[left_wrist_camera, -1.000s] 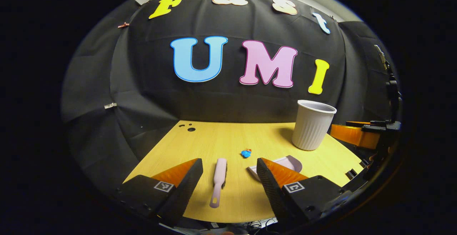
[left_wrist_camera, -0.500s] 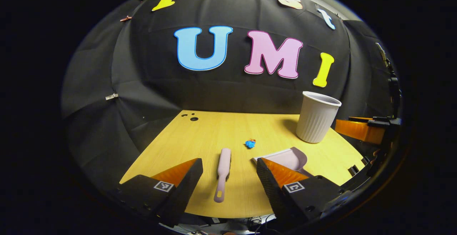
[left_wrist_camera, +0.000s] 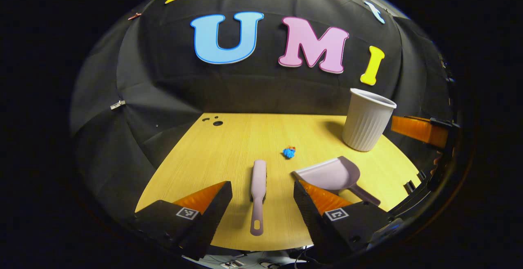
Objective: Pick up the small broom and dustpan from the desktop, sweep the trash into the dustpan with the broom, and then empty the trash into the garbage bin.
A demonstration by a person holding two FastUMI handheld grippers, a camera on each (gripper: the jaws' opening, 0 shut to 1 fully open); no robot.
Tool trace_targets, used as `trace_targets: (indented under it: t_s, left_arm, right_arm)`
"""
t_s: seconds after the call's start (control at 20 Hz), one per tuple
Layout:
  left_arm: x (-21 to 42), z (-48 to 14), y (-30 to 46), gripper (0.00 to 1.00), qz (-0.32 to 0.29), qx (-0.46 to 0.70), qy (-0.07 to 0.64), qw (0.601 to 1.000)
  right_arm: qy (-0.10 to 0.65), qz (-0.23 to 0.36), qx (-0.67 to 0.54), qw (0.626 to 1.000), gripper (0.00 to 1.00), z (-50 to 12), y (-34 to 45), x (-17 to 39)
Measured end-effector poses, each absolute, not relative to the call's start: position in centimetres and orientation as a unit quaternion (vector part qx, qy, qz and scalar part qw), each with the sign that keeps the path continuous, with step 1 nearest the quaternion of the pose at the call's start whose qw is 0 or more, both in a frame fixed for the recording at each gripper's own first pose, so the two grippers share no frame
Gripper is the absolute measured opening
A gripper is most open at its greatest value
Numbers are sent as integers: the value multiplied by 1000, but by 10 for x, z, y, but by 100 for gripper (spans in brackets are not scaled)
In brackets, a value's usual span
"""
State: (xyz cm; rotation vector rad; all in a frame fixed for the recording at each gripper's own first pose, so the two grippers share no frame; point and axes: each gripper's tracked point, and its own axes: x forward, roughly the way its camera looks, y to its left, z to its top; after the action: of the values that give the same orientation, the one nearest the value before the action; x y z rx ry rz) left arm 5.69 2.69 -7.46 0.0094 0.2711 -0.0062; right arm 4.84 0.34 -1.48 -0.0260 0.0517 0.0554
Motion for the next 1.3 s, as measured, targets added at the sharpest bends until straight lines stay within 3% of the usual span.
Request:
trace_targets:
  t_s: [0.85,1.3]
  left_arm:
    - [150,-203,38,96,-17,44,382,923]
    - [170,-227,37,86,-10,25,424,905]
  right_arm:
    - [116,9,-1,993,98,-80,-36,88]
    - [162,20,10,987,99,-105,-29,97]
